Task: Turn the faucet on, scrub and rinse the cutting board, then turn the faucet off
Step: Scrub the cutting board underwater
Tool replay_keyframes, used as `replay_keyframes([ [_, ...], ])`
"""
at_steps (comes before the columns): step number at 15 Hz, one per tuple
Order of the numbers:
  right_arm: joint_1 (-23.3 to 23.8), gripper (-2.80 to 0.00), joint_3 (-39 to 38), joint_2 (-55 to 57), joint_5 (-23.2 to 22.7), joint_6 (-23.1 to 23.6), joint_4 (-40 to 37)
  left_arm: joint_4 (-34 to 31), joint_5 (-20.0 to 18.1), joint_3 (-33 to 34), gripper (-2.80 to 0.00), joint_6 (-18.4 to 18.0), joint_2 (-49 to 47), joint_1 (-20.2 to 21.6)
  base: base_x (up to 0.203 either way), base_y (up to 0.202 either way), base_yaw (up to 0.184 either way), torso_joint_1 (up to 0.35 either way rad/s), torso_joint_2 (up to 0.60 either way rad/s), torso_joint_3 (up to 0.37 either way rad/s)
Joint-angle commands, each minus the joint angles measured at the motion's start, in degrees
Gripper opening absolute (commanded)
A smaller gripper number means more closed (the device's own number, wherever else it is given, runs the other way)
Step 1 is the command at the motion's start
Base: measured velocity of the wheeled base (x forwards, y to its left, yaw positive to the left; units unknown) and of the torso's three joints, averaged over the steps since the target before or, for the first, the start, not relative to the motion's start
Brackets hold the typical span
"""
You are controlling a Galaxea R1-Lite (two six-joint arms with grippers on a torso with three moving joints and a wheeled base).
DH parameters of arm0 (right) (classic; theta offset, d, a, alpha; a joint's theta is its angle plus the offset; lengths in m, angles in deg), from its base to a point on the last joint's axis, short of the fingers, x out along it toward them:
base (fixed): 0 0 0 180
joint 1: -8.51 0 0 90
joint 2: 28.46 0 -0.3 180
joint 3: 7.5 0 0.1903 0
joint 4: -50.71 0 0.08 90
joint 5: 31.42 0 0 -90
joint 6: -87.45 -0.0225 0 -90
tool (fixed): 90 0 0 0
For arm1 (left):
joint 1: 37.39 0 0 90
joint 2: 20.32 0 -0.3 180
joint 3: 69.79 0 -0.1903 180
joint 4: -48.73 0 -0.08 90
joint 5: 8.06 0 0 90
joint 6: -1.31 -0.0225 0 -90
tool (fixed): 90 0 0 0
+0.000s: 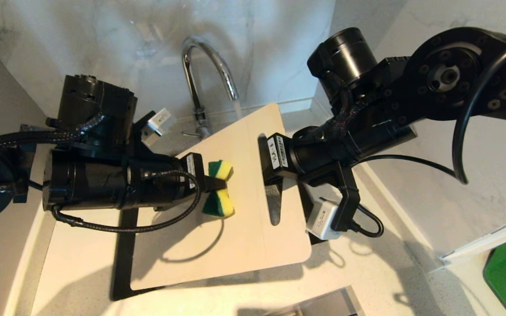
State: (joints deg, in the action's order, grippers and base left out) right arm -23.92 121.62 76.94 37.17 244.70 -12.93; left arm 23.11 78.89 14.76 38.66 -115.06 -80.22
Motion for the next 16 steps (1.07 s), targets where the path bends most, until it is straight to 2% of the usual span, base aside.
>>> replay_keyframes([
  [1, -0.05, -2.8, 0.07, -0.87, -0.21, 0.89, -0.16, 0.78, 0.37, 2.72, -2.8, 0.42, -0.13, 0.89, 0.0, 0.0, 0.0, 0.0, 0.0, 0.0],
  [5, 0.01, -2.8, 0.07, -2.43, -0.21, 0.89, -0.25, 7.37, 0.52, 11.14, -2.8, 0.01, 1.05, 4.54, 0.0, 0.0, 0.0, 0.0, 0.0, 0.0],
  [9, 0.1, -2.8, -0.02, -3.53, -0.21, 0.89, -0.25, 9.66, 0.0, 17.34, -2.8, -1.87, 1.3, 12.52, 0.0, 0.0, 0.0, 0.0, 0.0, 0.0],
  [12, 0.1, -2.8, -0.02, -3.71, -0.21, 0.89, -0.25, 15.26, -0.29, 23.37, -2.8, -4.66, 0.54, 18.09, 0.0, 0.0, 0.0, 0.0, 0.0, 0.0],
  [16, 0.1, -2.8, -0.39, -4.36, -0.21, 0.89, -0.25, 18.19, -2.84, 27.3, -2.8, -6.7, 0.35, 24.71, 0.0, 0.0, 0.0, 0.0, 0.0, 0.0],
])
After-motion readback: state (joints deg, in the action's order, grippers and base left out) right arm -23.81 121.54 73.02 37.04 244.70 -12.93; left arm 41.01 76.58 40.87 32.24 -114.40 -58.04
